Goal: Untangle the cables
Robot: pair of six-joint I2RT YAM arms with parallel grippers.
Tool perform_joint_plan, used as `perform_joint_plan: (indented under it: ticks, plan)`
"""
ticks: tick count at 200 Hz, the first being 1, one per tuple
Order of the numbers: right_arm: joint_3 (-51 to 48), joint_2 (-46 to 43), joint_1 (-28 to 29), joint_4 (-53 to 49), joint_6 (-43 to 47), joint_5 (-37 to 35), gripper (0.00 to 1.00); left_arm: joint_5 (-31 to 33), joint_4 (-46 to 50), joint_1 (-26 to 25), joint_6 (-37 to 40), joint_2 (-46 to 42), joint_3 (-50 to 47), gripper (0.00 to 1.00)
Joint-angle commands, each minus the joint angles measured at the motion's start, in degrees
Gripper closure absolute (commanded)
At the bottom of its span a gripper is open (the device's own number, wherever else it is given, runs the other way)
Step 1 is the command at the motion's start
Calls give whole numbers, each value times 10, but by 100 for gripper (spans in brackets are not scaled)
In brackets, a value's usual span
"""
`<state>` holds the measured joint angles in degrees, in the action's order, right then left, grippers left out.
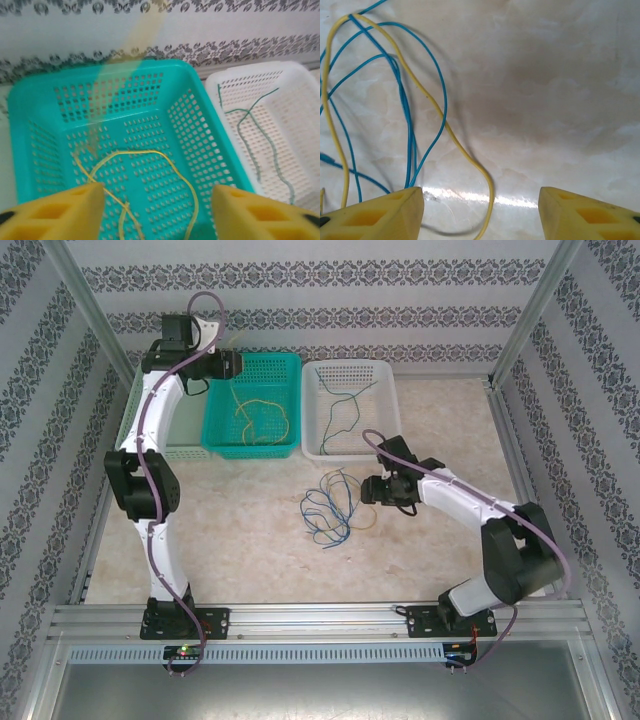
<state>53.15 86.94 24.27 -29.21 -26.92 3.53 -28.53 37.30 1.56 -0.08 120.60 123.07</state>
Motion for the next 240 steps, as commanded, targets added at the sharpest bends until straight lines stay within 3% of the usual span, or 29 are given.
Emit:
perform_joint_plan:
  ticks: [1, 6, 17, 20, 68, 135, 162, 192, 212, 240]
  plan:
    - [21, 29, 11, -21, -17, 0, 40, -25, -3, -12, -5, -43, -40, 33]
    - [23, 34, 14, -22, -11, -6, 40, -26, -12, -13, -8, -52, -49, 28]
    - [28, 43, 21, -33, 3, -30, 42, -27, -28, -16, -15, -74, -69, 3]
    - [28, 45, 23, -37, 6, -35, 42, -28, -31, -16, -16, -79, -74, 0]
    - [25, 71, 24, -80, -1, -28, 45, -15, -55, -34, -28, -165, -128, 0]
    - [22, 99, 43, -126, -35, -2, 46, -7, -134, -63, -64, -287, -297, 0]
    - [23, 125, 46, -128, -43, 5, 67, -7, -164, -69, -82, -326, -359, 0]
    - [34, 141, 52, -157, -45, -40, 92, -5, -181, -70, -100, -366, -412, 0]
    - [35, 124, 47, -158, -50, -51, 100, -4, -192, -72, -106, -389, -442, 0]
    - [46, 64, 41, -175, -47, -91, 100, -3, -184, -77, -103, -400, -457, 0]
